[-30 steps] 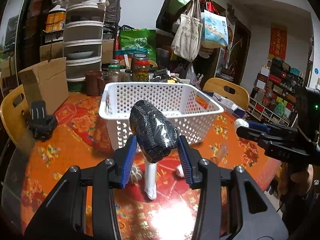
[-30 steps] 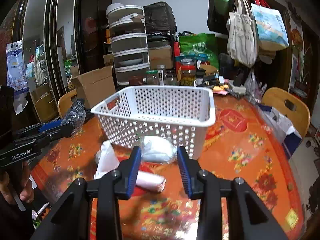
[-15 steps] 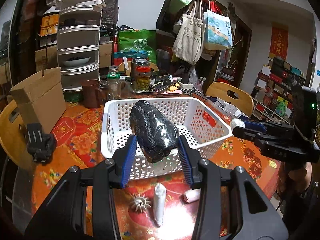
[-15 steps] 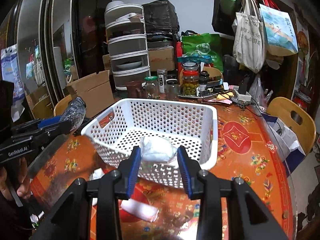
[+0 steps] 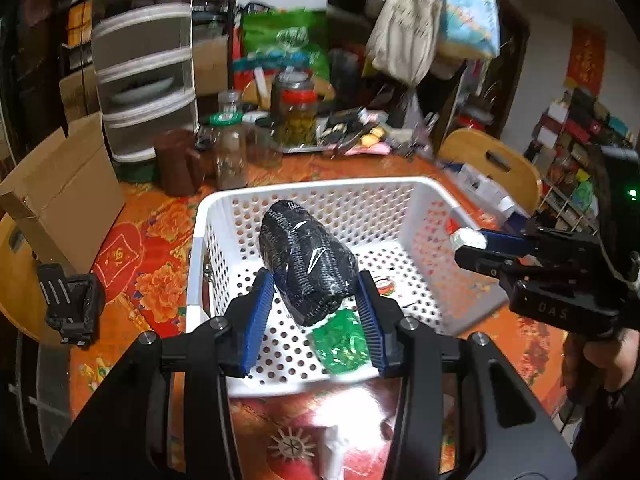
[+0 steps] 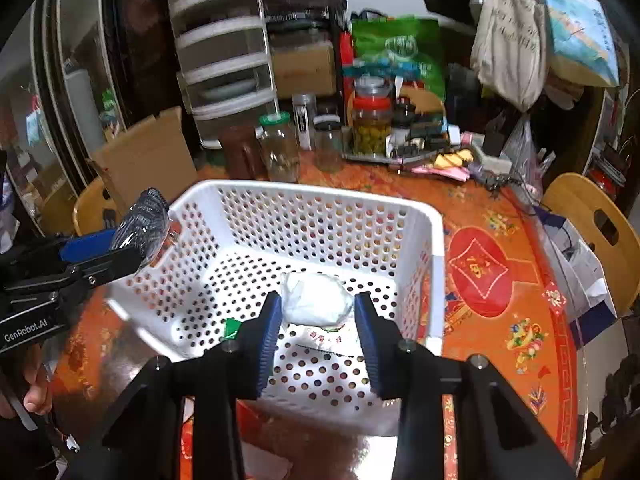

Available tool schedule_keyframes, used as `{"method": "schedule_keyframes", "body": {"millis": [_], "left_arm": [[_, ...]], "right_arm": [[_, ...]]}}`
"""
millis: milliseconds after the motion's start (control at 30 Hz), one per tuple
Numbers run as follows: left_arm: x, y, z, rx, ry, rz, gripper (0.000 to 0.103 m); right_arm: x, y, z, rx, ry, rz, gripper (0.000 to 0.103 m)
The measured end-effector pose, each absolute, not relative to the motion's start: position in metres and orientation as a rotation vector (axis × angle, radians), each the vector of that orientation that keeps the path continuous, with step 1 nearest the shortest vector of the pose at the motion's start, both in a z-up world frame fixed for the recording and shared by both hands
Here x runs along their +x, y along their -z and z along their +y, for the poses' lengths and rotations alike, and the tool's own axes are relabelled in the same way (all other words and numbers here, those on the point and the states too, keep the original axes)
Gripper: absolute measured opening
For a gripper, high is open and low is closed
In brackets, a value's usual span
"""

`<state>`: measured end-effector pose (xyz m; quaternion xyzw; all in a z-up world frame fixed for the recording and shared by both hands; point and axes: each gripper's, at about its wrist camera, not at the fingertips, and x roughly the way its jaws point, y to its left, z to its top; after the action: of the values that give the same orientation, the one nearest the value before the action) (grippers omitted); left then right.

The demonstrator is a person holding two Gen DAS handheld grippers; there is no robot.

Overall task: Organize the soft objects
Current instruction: 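Carry the black bundle with the left tool into the basket while the right tool drops the white bundle in, then withdraw both tools from the basket back toward the table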

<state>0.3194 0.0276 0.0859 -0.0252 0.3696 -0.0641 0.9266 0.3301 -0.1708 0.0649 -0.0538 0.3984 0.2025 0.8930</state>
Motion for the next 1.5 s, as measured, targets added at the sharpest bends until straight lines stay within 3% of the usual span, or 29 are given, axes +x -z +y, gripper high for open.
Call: {"method": "schedule_keyframes", "body": {"millis": [433, 767, 867, 967, 1033, 1100, 1500], "left_arm": [[0.397, -0.024, 0.029, -0.05, 0.076, 0.966, 0.04], [0.405, -0.005, 0.024, -0.048, 0.075, 0.993, 0.04], [0.404, -0.006, 0.025, -0.058, 0.082, 0.988, 0.041], [0.4, -0.009, 0.025, -0.046, 0.081, 0.97, 0.053], [0.395, -0.014, 0.024, -0.039, 0.08, 0.946, 0.075], [0.389, -0.02, 0.025, -0.03, 0.068, 0.914, 0.085], [0.342, -0.055, 0.034, -0.033, 0.077, 0.816, 0.094]], "right_arm": [[0.384, -0.026, -0.146, -0.185, -0.365, 0.981, 0.037], [0.391, -0.012, -0.14, -0.201, -0.365, 1.014, 0.037], [0.389, -0.013, -0.141, -0.205, -0.361, 1.01, 0.044], [0.386, -0.017, -0.145, -0.195, -0.357, 0.989, 0.057], [0.384, -0.02, -0.147, -0.191, -0.36, 0.974, 0.069], [0.378, -0.025, -0.149, -0.192, -0.369, 0.952, 0.075], [0.339, -0.054, -0.171, -0.159, -0.374, 0.846, 0.091]]}}
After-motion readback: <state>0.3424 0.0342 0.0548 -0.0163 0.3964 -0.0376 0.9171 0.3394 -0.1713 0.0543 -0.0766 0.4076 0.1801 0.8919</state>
